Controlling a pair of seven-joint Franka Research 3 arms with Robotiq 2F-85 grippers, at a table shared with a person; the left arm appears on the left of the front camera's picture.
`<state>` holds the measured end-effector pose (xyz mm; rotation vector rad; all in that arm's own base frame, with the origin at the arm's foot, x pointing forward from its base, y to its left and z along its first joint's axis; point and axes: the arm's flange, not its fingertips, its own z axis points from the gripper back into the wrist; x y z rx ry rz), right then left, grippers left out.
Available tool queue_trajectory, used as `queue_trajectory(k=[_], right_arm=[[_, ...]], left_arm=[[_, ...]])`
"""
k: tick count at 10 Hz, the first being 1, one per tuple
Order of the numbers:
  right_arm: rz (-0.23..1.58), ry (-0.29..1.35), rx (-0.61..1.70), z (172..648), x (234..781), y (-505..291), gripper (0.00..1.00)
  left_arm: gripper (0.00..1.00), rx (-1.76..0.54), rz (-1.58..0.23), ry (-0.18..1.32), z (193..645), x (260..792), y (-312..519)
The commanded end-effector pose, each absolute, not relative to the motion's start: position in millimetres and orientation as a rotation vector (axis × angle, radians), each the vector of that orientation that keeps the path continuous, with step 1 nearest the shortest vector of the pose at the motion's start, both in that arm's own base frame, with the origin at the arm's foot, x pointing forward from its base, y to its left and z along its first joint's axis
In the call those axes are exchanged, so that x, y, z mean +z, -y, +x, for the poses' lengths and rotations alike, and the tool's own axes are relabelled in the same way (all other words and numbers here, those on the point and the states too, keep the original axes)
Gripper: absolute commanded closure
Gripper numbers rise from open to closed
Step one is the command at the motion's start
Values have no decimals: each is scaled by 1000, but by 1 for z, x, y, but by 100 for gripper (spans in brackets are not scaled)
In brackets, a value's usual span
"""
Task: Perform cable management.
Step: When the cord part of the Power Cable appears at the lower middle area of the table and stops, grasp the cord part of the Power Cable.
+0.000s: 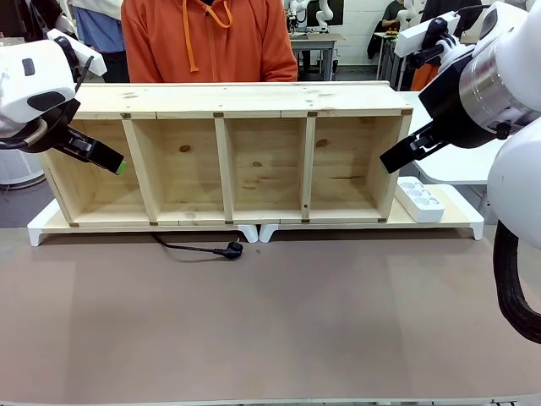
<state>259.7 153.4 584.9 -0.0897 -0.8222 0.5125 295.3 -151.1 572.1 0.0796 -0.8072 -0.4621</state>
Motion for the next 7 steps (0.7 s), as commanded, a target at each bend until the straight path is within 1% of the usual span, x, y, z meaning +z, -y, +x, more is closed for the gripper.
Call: queue_trajectory(k=[1, 7], right_arm=[[-96, 815, 518, 259, 584, -154, 0], [-96, 815, 518, 259, 584, -154, 0]], left_arm=[[0, -467, 93, 802, 293, 573, 151], [0, -467, 93, 802, 293, 573, 151]])
